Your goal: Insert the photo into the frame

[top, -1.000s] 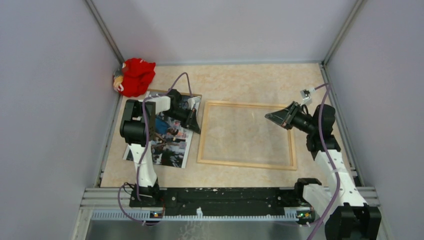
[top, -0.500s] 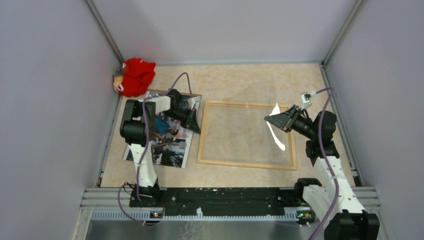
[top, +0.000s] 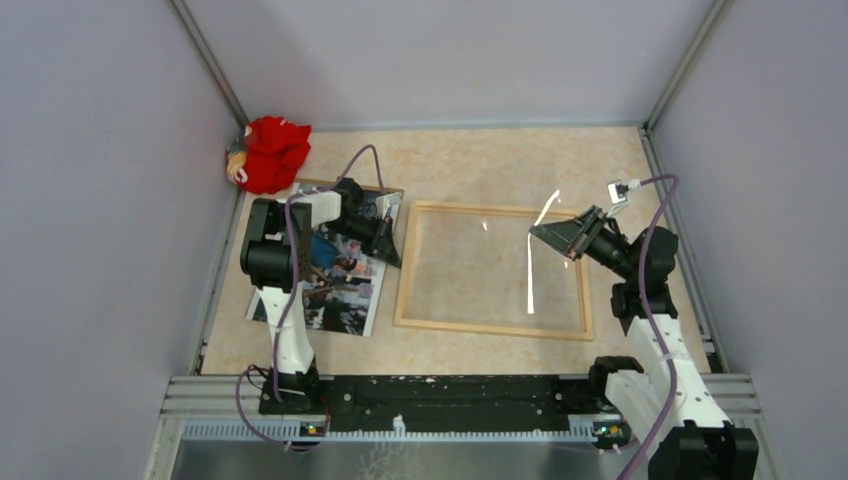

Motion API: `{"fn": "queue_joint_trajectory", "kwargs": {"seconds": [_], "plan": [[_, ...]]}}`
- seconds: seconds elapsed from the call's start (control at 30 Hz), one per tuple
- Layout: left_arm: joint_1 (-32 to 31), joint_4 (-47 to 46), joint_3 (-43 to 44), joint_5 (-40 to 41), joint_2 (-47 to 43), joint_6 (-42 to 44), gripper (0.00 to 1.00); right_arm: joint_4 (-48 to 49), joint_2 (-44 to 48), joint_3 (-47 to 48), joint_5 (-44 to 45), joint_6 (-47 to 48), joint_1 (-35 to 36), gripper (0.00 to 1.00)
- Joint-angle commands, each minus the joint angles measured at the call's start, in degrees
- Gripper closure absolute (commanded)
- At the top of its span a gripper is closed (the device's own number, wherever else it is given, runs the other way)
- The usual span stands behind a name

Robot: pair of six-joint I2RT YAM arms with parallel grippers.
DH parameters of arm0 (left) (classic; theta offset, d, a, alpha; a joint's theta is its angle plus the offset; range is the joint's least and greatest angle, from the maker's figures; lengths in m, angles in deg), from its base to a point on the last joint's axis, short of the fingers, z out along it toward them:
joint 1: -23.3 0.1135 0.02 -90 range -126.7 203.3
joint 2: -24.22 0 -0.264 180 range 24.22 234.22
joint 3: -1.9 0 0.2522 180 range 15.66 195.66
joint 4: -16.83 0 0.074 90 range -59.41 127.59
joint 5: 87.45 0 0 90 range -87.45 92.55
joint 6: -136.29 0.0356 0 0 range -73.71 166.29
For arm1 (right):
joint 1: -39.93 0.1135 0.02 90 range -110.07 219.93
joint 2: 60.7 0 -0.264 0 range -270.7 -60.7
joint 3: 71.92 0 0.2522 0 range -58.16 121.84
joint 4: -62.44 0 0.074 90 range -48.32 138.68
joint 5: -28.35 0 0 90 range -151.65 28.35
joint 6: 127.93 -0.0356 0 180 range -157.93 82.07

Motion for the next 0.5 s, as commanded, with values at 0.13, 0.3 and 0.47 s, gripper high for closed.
{"fn": "queue_joint_trajectory", "kwargs": {"seconds": [0.13,0.3,0.47], "plan": [[0.3,0.0,1.0,1.6,0.9,2.2,1.0,10.9,0.5,0.5,-1.0,-4.1,2.0,1.0],[0.3,-0.1,0.9,1.4,0.9,2.1,1.0,13.8,-1.3,0.7,-0.7,-5.7,2.9,1.0],[0.3,-0.2,0.9,1.4,0.8,2.0,1.0,17.4,-2.8,1.0,0.7,-7.8,6.0,1.0]]}}
